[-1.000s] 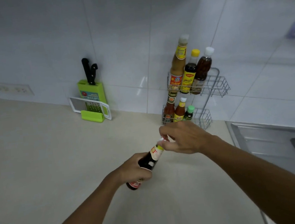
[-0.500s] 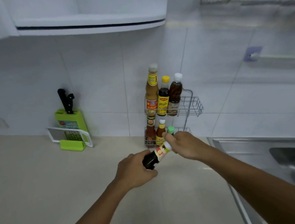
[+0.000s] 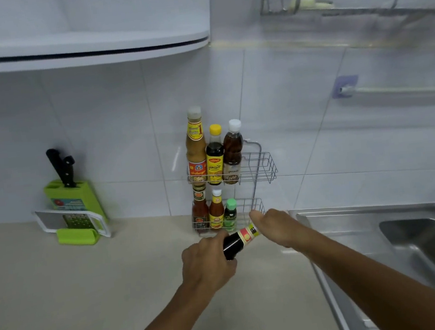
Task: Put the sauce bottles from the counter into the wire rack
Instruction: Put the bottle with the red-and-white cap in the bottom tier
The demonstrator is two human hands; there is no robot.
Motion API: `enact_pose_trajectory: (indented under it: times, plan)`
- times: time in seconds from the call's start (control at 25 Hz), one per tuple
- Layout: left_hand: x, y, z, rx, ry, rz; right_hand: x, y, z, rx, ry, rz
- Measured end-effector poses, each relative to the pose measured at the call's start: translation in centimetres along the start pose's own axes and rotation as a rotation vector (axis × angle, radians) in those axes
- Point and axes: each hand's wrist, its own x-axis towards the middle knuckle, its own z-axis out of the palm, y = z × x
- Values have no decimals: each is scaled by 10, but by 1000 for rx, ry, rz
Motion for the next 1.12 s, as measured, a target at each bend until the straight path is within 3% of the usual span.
enact_pose_trajectory:
  times: [0.08,0.16,0.24,0.32,0.52,0.72,0.88,1.12]
  plan:
    - [10,4,8,-187,-131,-51,2,9,1,342,-127,118]
    - [23,7,11,-529,-299,-137,5,22,6,591,-232,76]
    - [32,14,11,-765,-439,-158,4,33,10,617,-320,-83]
    - [42,20,13,-826,-490,-131,9,41,8,596,-302,-182]
    - [75,7,34,-823,-466,-106,46,57,-8,534,27,-139]
    - [102,-46,59,-936,-242,-468,88,72,-14,360,357,-47]
    - [125,-72,71,-952,-171,-614,117,79,6,345,389,-31]
    - [149,-86,79,-890,-197,-642,147,83,35,324,326,-51]
